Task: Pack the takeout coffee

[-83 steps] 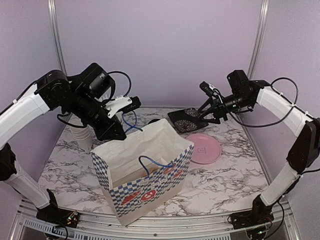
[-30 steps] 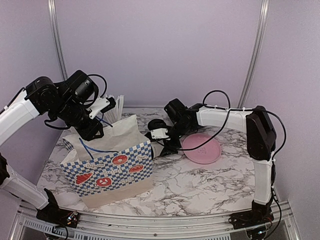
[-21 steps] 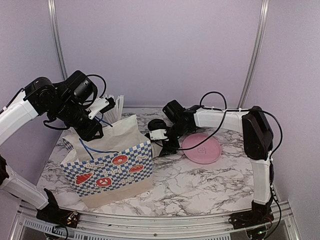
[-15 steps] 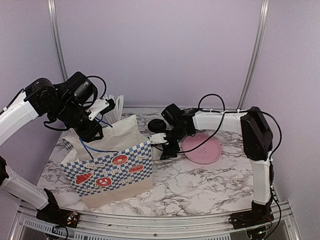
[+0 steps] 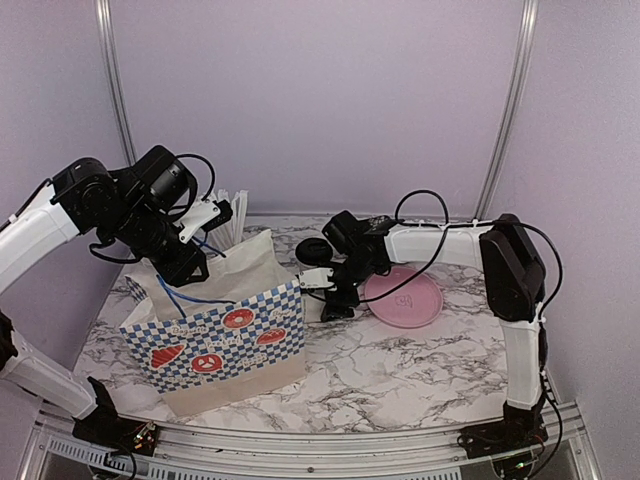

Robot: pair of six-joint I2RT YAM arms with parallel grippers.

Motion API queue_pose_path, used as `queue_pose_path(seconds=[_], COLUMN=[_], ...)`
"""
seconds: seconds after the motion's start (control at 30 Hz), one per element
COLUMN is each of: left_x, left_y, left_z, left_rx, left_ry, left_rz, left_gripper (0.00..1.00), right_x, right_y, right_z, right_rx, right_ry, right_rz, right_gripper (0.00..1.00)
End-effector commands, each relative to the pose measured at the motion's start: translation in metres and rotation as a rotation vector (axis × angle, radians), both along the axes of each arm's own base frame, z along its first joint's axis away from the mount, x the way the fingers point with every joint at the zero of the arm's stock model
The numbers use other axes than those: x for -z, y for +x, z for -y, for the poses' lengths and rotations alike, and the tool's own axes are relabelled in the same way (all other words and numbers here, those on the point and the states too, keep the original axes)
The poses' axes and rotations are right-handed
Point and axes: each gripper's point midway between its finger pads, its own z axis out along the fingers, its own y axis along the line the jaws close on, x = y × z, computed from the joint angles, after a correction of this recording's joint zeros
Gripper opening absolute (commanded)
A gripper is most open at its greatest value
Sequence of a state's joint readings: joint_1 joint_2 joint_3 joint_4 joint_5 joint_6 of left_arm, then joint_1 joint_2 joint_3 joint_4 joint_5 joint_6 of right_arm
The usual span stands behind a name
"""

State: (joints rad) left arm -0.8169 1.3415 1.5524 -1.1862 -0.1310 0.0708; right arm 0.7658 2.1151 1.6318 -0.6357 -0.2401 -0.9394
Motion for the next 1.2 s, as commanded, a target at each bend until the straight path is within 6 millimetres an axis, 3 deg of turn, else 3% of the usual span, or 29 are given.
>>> queue_pose_path(seconds=[0.0,0.1,0.17,0.3,0.47,0.73,0.9,1.03,1.17], left_x=[0.005,0.004,0.005,0.011,0.016,0.010,0.005,0.000,-0.006], left_y=[0.001,0.000,0.000,-0.002,-0.006,-0.019,-0.016,-0.011,-0.009], left_z=[0.004,0.005,0.005,0.010,0.024,0.074,0.109,0.137,0.164], left_rx=[0.009,0.013,0.014,0.032,0.073,0.206,0.286,0.339,0.405], left_ry=[-0.005,-0.009,-0.011,-0.019,-0.052,-0.143,-0.183,-0.212,-0.243], left_rz=[-0.012,-0.014,-0.018,-0.045,-0.092,-0.151,-0.140,-0.142,-0.137], left_gripper=[0.41,0.41,0.41,0.40,0.32,0.18,0.12,0.08,0.08], right_x=[0.013,0.020,0.022,0.014,-0.014,-0.063,-0.094,-0.130,-0.165], right_y=[0.000,-0.002,-0.004,-0.009,-0.022,-0.054,-0.047,-0.033,-0.029], right_z=[-0.002,0.001,0.003,0.011,0.031,0.089,0.134,0.169,0.186], right_rx=[0.038,0.046,0.048,0.062,0.102,0.164,0.271,0.363,0.392], right_ry=[-0.020,-0.042,-0.052,-0.057,-0.019,0.052,0.121,0.222,0.293], right_rz=[-0.019,-0.037,-0.046,-0.045,-0.060,-0.140,-0.122,-0.094,-0.034], right_gripper=[0.88,0.88,0.83,0.75,0.72,0.71,0.71,0.71,0.71])
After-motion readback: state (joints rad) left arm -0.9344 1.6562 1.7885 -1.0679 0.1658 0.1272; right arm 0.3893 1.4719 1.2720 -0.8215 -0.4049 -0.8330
